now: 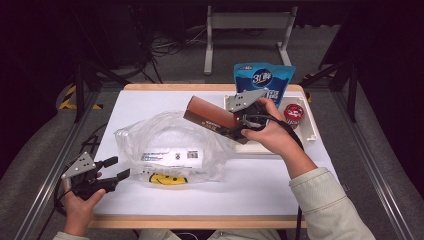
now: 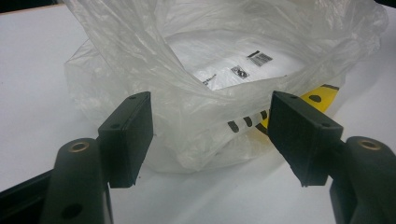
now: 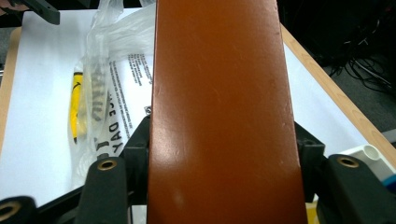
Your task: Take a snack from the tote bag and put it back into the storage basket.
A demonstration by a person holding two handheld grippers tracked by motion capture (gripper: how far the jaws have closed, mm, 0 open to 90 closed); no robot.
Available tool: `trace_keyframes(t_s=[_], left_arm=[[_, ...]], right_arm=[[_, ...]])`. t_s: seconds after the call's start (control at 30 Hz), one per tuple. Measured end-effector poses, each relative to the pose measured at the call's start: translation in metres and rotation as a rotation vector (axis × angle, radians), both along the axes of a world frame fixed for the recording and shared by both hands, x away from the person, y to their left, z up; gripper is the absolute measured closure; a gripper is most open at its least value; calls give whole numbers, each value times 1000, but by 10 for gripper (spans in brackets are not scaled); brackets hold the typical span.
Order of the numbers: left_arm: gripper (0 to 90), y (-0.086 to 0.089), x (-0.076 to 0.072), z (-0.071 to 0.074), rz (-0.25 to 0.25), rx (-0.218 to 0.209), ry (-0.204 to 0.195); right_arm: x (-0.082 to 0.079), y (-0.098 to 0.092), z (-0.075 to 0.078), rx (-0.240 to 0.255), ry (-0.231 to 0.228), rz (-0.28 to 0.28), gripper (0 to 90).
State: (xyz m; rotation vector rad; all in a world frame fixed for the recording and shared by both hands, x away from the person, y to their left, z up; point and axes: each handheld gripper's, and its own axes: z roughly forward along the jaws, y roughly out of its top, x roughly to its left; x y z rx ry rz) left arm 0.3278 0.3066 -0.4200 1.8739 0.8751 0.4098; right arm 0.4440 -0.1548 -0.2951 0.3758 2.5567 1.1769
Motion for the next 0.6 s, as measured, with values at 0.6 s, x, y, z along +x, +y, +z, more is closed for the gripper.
trace_keyframes(t_s=[0.6], left_arm=[[317, 0, 0, 0, -1, 2, 0]], right_arm=[[3, -34, 4, 0, -13, -47, 425]])
